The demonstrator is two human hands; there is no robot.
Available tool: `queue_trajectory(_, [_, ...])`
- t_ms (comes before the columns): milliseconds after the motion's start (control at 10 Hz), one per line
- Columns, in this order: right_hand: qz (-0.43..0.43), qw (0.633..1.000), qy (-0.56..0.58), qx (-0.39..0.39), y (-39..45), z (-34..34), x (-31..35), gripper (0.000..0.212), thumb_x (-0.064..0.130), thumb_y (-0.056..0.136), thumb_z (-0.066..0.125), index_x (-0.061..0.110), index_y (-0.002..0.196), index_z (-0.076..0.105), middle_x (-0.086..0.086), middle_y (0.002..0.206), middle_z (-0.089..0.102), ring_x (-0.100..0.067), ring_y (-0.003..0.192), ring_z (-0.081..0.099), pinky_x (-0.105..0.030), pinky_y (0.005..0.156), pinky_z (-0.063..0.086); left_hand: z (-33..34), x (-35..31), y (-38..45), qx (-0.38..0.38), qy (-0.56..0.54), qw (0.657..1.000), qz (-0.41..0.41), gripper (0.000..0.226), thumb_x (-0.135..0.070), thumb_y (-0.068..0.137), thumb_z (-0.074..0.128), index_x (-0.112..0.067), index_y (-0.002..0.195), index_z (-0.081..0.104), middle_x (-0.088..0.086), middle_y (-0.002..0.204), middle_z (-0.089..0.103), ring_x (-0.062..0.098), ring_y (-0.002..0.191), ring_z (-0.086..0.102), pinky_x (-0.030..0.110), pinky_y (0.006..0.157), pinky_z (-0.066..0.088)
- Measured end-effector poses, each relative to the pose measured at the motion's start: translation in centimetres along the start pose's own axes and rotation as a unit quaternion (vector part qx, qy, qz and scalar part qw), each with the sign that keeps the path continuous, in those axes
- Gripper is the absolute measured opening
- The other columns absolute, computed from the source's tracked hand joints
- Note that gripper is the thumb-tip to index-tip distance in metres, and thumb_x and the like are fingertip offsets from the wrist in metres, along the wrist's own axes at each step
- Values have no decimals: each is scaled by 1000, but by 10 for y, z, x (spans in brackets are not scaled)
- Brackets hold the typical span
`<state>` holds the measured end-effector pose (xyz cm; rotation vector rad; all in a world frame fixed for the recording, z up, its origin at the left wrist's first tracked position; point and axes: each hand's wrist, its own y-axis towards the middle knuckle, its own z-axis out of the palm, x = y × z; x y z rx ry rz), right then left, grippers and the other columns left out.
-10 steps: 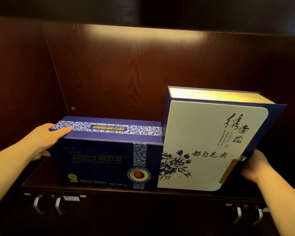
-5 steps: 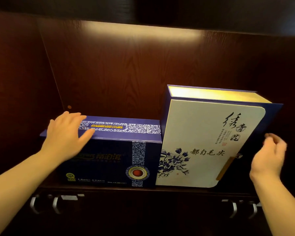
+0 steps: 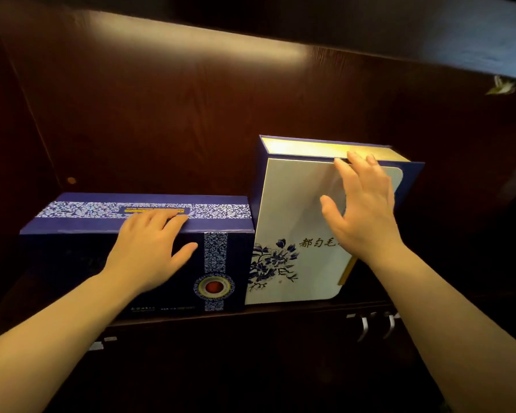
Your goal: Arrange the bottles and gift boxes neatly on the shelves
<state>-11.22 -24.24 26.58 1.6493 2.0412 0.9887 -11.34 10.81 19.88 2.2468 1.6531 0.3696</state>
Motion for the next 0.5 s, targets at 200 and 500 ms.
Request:
queue_trajectory(200, [-8, 999, -33, 42, 6, -7, 1, 68, 33, 95, 61, 17, 156, 35, -12, 164, 29, -36, 154, 15, -65, 119, 17, -2, -11, -13, -17, 18, 999, -22, 59, -45, 89, 67, -5, 133, 59, 19, 134, 58, 44, 126, 49, 67, 101, 34])
queue_trajectory(500, [-24, 998, 49, 9, -39, -19, -12, 65, 32, 94, 63, 21, 152, 35, -9, 165, 20, -32, 154, 6, -66, 120, 15, -29, -43, -70, -38, 27, 995, -83, 66, -54, 90, 48, -6, 133, 60, 19, 134, 60, 45, 127, 50, 60, 102, 41])
